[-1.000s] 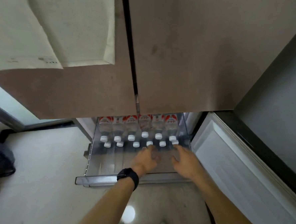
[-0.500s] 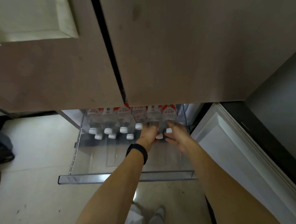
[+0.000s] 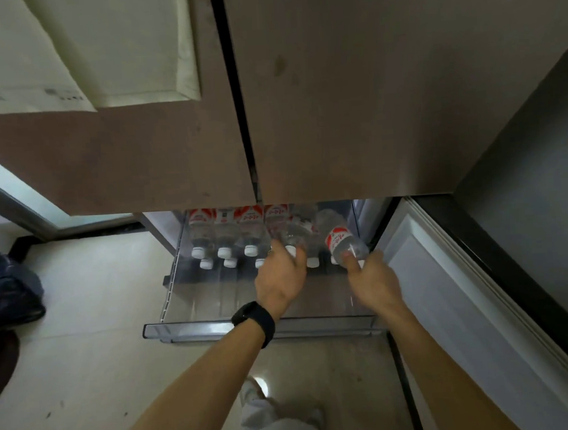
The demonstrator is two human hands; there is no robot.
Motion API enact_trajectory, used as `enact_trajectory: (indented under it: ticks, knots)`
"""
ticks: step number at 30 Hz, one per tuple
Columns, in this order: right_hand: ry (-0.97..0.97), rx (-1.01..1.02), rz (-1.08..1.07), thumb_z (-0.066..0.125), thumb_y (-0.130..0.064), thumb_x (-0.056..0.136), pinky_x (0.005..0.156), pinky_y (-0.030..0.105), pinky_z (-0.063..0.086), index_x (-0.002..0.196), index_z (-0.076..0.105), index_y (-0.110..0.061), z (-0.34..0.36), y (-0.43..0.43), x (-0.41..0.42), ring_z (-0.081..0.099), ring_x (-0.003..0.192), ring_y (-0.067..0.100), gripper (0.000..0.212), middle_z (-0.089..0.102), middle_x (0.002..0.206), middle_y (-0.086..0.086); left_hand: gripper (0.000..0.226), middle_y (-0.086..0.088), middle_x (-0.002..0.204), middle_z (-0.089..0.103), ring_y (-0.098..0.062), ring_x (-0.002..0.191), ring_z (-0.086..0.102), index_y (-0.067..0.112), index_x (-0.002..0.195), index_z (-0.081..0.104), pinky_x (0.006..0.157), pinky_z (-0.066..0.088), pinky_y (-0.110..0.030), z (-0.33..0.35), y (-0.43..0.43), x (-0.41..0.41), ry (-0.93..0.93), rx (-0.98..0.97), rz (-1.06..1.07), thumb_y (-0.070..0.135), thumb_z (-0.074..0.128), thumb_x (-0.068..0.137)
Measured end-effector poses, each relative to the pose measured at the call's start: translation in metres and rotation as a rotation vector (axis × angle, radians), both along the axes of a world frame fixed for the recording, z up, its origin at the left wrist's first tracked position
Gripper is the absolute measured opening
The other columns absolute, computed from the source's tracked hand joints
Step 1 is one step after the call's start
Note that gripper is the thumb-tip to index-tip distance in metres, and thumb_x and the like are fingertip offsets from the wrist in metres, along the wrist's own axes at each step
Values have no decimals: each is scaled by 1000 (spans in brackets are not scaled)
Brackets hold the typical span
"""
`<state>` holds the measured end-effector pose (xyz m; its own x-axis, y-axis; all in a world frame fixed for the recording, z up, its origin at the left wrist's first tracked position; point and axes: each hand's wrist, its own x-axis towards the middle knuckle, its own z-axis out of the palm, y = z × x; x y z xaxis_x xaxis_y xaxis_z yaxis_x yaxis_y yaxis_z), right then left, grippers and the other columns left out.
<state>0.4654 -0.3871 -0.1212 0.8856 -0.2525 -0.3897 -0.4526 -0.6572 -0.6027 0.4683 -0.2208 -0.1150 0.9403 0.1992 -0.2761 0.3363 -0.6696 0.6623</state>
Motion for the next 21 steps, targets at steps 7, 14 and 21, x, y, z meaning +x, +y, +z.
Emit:
enact_trajectory:
  ticks: [7, 14, 21]
  knots:
    - [-209, -349, 238, 44, -47, 102, 66, 28, 34, 104, 53, -10, 55, -33, -19, 49, 76, 21, 38, 68, 101, 14, 32, -1, 84, 54, -25, 71, 52, 16, 93, 43, 59, 38, -36, 54, 43, 0, -263, 347, -221, 46, 46, 103]
    - [-192, -508, 600, 46, -54, 98, 67, 28, 39, 112, 54, -23, 57, -13, -18, 57, 84, 17, 34, 67, 108, 2, 39, -7, 105, 67, -27, 88, 66, 14, 118, 53, 65, 48, -34, 51, 56, -3, -185, 513, -421, 48, 48, 102]
    - [-274, -475, 705, 45, -52, 98, 70, 36, 51, 106, 51, -24, 42, 14, -11, 64, 91, 24, 30, 65, 111, 1, 42, -7, 108, 68, -27, 91, 66, 15, 116, 56, 65, 47, -34, 29, 65, -14, -198, 542, -468, 52, 45, 102]
